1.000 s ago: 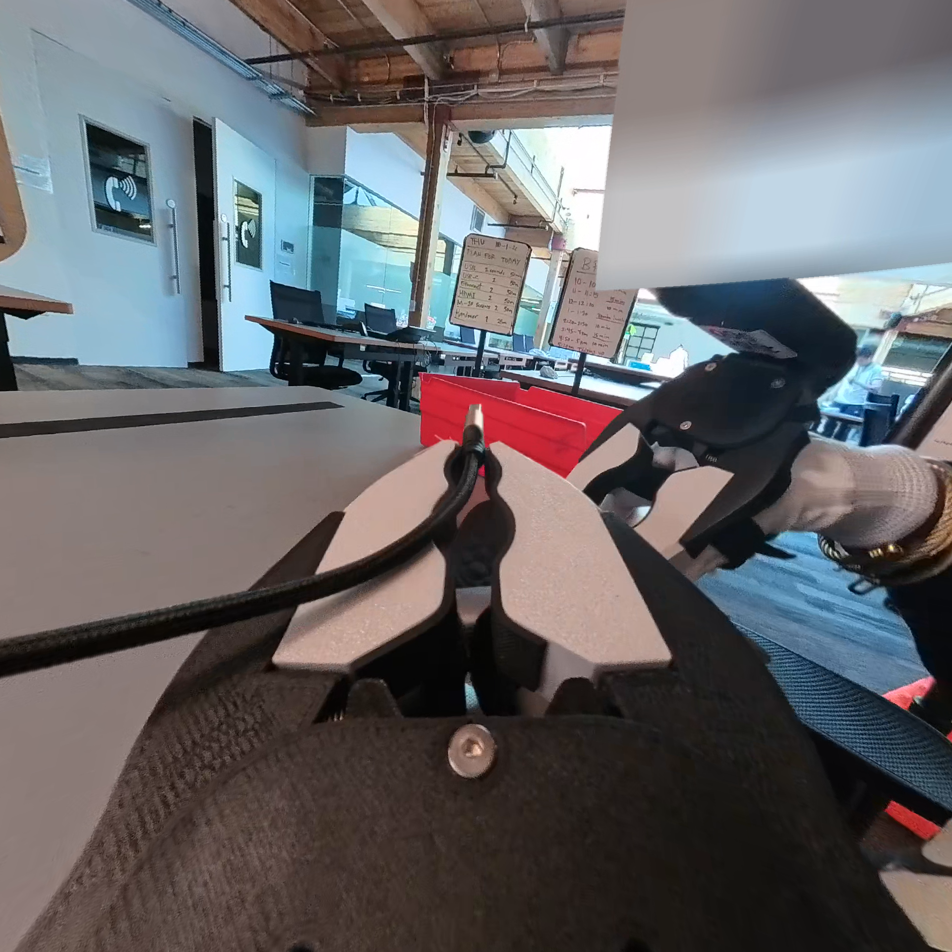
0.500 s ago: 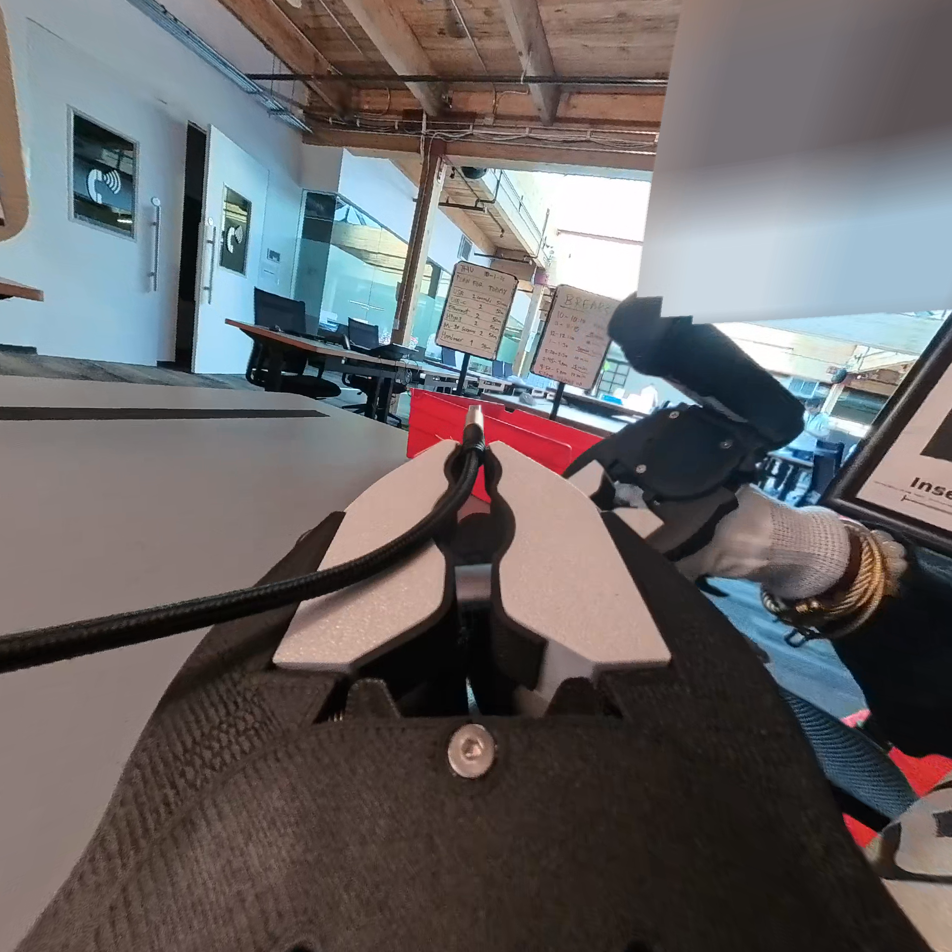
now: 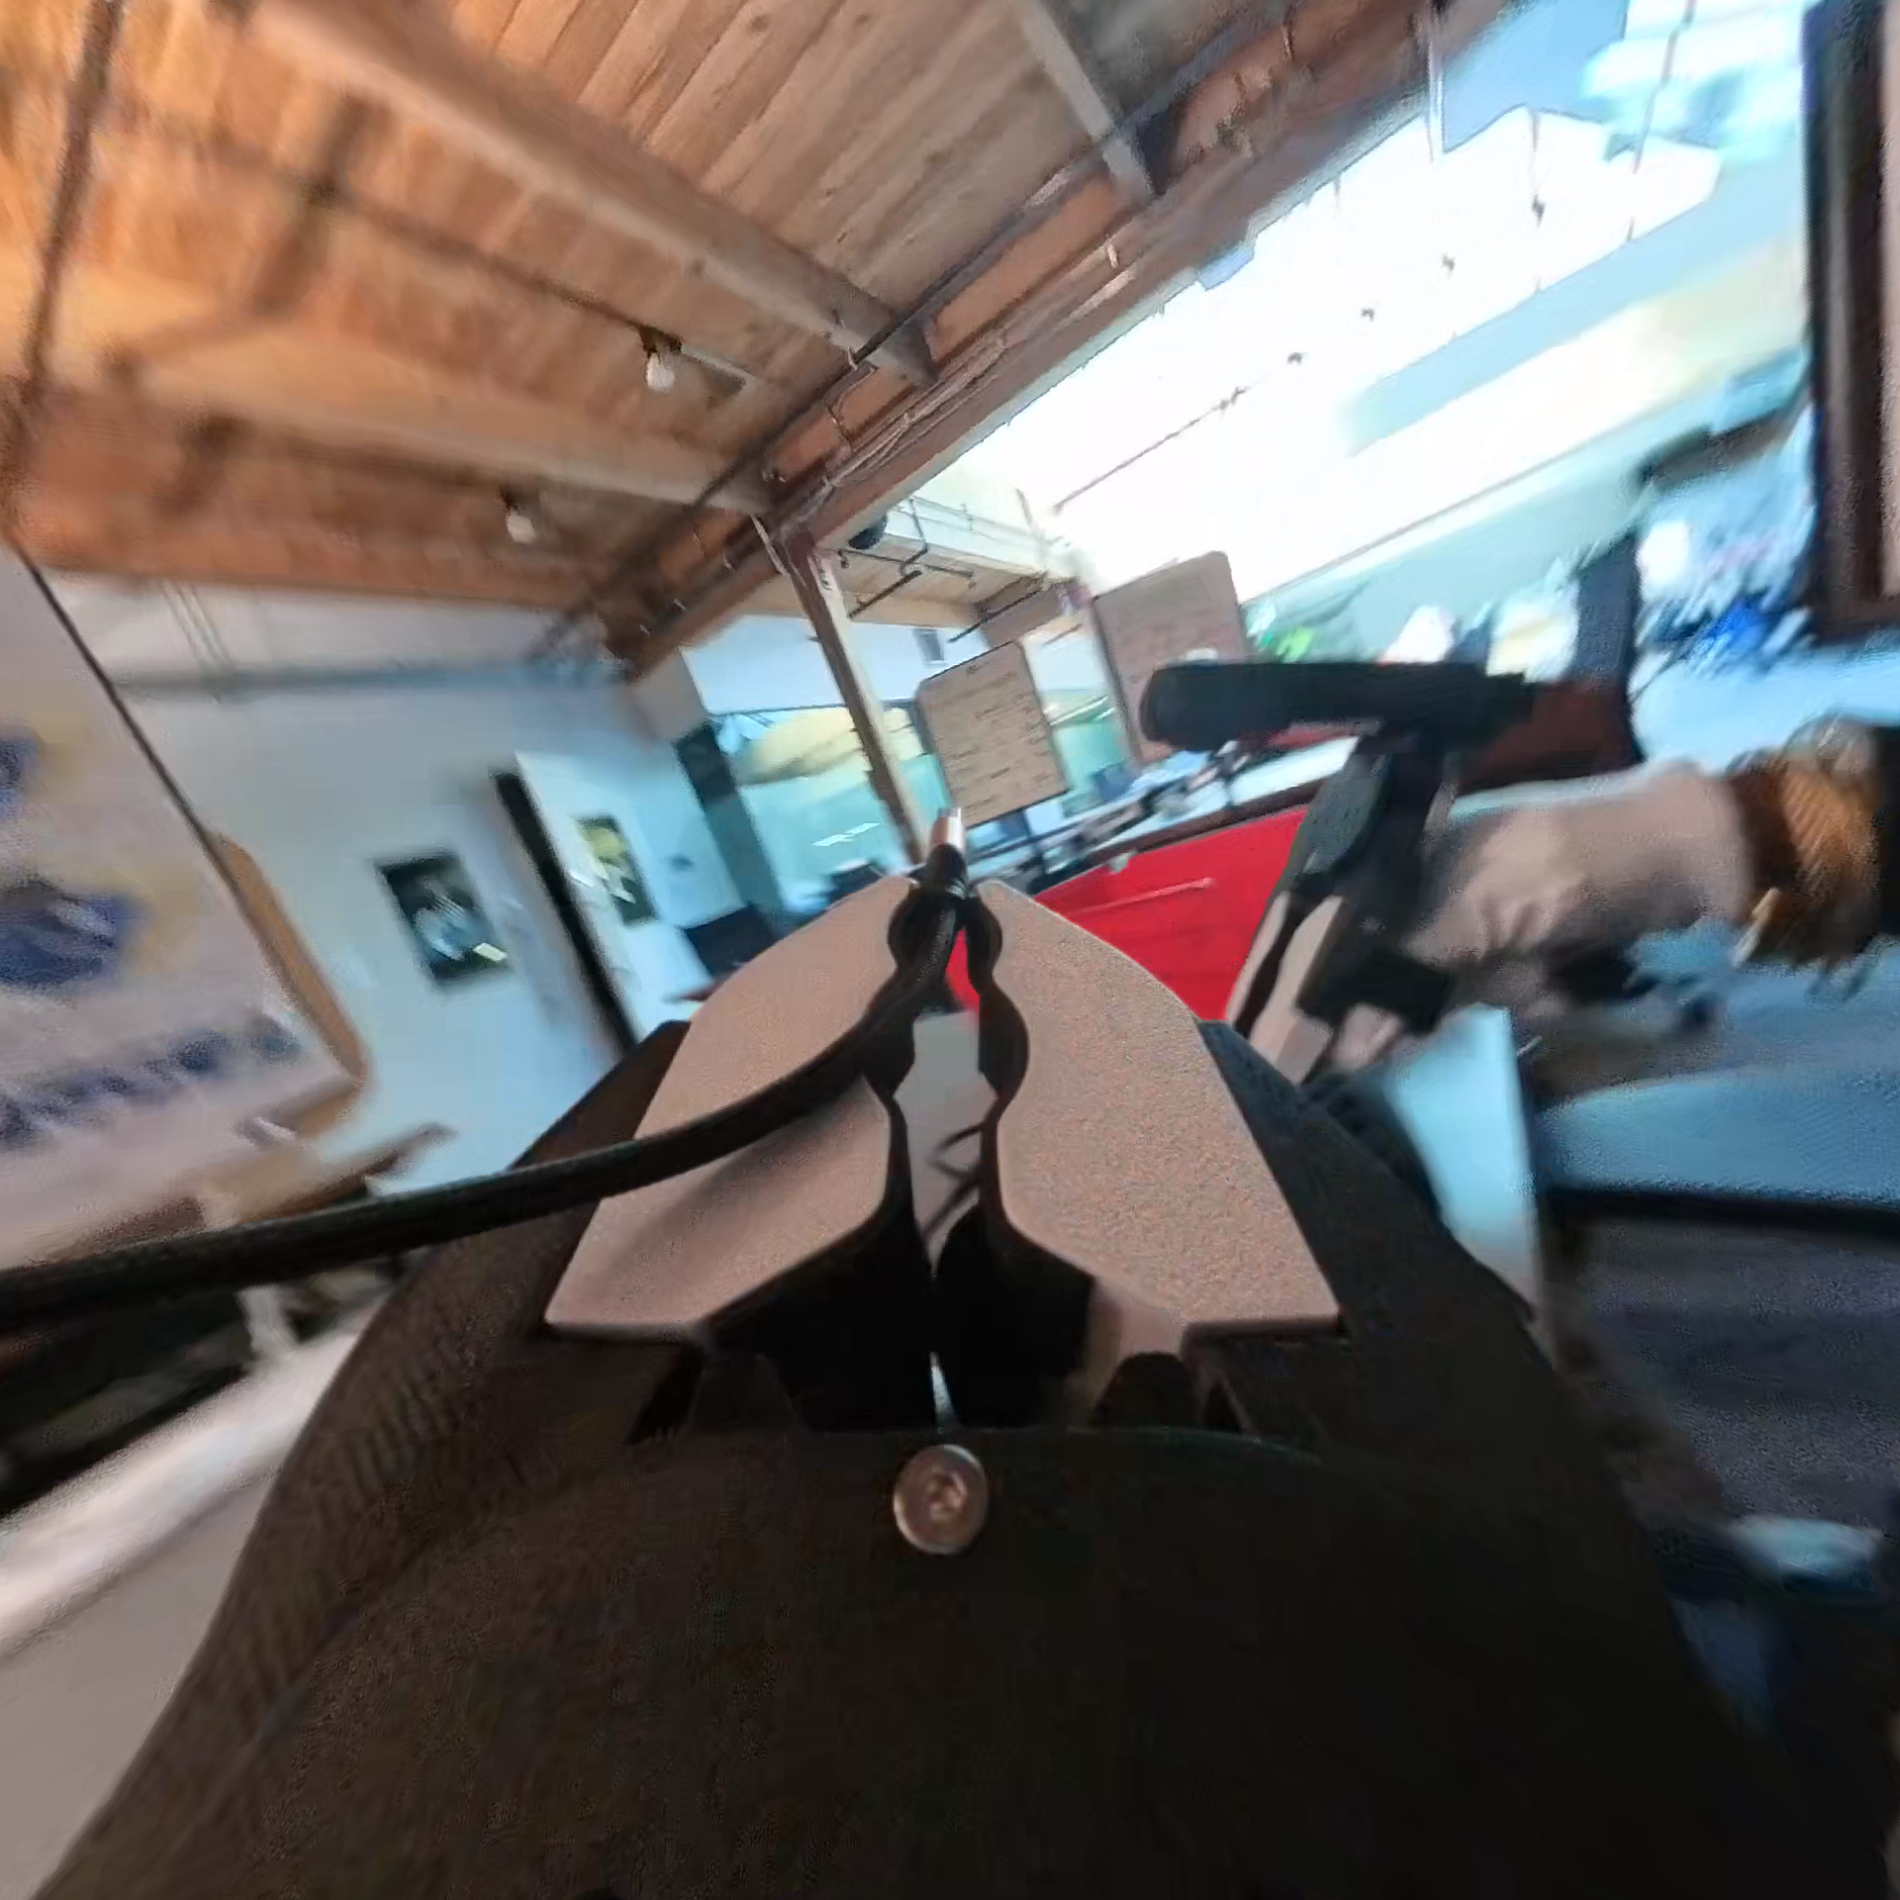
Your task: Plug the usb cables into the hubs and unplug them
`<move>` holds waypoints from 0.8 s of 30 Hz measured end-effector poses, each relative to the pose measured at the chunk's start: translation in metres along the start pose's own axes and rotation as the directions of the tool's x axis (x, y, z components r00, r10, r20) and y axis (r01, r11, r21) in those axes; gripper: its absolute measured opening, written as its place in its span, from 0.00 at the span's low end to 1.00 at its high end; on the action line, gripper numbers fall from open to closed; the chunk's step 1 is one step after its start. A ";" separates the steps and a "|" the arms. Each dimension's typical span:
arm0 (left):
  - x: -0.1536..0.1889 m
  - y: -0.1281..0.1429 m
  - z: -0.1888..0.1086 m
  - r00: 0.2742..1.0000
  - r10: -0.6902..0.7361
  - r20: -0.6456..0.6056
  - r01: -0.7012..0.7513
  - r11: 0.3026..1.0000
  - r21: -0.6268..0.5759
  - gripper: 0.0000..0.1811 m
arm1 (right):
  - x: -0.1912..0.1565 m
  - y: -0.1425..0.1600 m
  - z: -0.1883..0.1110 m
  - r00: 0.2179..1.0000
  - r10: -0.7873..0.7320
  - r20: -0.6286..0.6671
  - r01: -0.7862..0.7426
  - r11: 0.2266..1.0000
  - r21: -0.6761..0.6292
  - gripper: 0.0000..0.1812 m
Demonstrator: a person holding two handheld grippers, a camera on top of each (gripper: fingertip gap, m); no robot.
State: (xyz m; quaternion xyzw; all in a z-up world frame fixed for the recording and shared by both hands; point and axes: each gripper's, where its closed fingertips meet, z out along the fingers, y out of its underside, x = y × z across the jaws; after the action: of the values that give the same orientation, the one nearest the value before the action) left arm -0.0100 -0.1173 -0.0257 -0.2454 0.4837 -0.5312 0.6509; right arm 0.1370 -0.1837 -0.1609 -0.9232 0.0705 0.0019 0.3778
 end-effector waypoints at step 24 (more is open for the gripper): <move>-0.016 0.005 -0.007 0.951 -0.302 -0.061 0.297 0.952 -0.077 0.04 | -0.009 -0.028 -0.014 0.994 -0.099 0.050 0.092 0.989 0.120 0.26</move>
State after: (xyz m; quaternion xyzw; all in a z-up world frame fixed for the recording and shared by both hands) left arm -0.0134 -0.0990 -0.0271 -0.3182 0.4817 -0.6159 0.5361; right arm 0.1314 -0.1724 -0.1307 -0.9013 0.0157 0.0054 0.4329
